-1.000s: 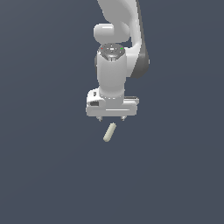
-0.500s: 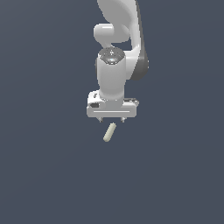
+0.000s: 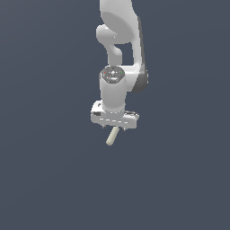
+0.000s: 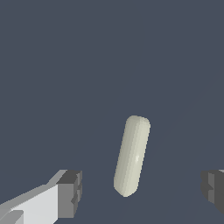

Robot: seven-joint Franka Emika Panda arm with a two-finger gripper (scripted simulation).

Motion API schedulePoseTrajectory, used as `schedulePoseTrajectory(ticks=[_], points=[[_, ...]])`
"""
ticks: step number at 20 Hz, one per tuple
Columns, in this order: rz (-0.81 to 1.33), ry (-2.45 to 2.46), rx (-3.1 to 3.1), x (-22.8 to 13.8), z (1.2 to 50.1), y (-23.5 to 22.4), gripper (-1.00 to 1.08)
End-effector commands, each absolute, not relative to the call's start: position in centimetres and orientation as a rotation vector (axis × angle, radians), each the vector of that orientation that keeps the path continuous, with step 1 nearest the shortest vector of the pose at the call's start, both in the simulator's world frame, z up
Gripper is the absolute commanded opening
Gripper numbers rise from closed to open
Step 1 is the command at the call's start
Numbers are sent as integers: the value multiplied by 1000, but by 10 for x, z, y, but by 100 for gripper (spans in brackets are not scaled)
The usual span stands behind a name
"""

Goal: Pick up the object and move it to a goal position.

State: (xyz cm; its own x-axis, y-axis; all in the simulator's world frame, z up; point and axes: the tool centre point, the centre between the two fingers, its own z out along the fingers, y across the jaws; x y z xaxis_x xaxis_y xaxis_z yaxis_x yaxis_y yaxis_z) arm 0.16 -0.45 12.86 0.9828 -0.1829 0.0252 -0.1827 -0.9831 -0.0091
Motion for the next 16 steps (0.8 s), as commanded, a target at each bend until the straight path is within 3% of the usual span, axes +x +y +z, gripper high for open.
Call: schedulePoseTrajectory(ticks=[1, 16], points=[[-28, 382, -3111, -3, 112, -6, 100], [1, 617, -3080, -16, 71, -11, 100]])
